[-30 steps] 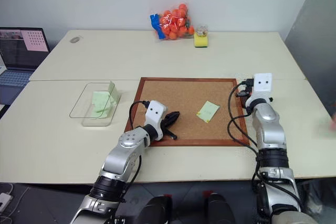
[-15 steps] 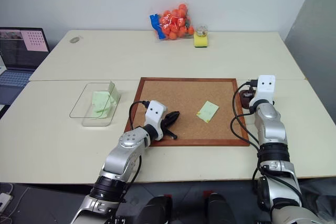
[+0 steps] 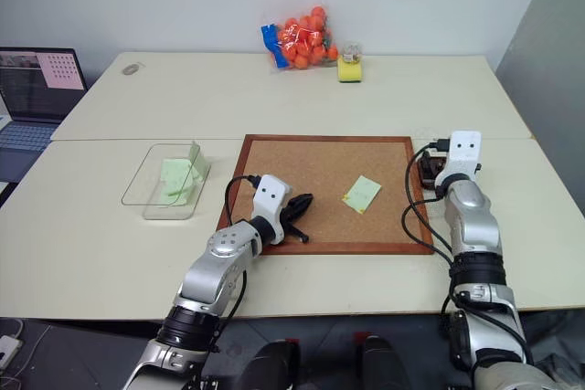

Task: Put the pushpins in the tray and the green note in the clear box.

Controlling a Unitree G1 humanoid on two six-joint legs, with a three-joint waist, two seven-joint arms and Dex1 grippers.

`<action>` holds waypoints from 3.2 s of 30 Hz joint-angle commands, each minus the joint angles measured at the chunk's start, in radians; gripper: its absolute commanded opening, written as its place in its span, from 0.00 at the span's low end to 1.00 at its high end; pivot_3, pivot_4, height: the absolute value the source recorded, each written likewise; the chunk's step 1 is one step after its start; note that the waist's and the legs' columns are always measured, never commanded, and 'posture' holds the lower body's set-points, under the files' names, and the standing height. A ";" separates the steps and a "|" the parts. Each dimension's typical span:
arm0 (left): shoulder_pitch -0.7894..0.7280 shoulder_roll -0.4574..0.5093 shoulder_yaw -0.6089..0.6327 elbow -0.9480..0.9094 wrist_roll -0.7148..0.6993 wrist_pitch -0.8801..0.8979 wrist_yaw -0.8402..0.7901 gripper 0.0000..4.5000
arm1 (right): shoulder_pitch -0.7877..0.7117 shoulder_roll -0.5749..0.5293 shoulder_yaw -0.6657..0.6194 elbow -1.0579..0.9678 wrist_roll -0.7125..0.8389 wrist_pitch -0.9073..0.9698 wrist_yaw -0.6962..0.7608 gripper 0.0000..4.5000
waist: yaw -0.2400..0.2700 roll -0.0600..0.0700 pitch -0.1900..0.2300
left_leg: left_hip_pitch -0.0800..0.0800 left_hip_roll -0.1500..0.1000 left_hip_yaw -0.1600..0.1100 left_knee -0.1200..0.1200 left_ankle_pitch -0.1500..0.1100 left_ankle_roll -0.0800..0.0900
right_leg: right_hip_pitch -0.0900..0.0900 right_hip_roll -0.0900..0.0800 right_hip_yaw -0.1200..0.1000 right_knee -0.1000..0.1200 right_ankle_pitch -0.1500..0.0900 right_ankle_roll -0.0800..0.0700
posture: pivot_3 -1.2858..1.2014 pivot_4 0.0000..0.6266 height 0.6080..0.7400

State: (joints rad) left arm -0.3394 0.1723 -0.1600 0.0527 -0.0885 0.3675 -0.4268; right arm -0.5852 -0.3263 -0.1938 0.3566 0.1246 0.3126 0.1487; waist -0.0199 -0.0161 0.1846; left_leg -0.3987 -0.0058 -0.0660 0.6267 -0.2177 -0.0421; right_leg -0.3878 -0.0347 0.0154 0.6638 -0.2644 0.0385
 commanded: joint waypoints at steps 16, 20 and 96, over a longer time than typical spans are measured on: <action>0.001 -0.017 -0.017 0.020 0.005 0.023 -0.003 0.00 | 0.255 -0.093 0.261 -0.405 0.155 -0.051 0.608 0.89 | -0.001 0.000 0.000 | 0.000 0.000 -0.002 0.001 0.000 0.000 | 0.001 0.000 -0.001 -0.001 -0.001 0.002 | 0.52 0.24 1.00; 0.005 -0.016 -0.015 0.015 0.005 0.025 -0.002 0.00 | 0.254 -0.081 0.276 -0.366 0.144 -0.064 0.616 0.89 | 0.002 0.000 0.000 | 0.000 0.000 -0.002 0.001 0.000 0.000 | 0.001 0.000 -0.001 -0.001 -0.001 0.002 | 0.52 0.24 1.00; -0.007 -0.048 -0.008 0.014 0.000 0.033 0.000 0.00 | 0.097 -0.087 0.048 -0.055 0.040 -0.145 0.227 0.01 | 0.010 0.000 0.000 | -0.001 -0.001 -0.001 0.001 0.000 0.000 | 0.000 -0.001 -0.001 -0.001 0.000 0.001 | 0.52 0.24 1.00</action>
State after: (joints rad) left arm -0.3481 0.1314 -0.1514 0.0535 -0.0885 0.3929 -0.4240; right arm -0.4361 -0.4004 -0.0979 0.2474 0.2051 0.1997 0.4758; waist -0.0096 -0.0163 0.1847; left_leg -0.3992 -0.0064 -0.0667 0.6272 -0.2177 -0.0423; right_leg -0.3876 -0.0352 0.0147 0.6627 -0.2641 0.0391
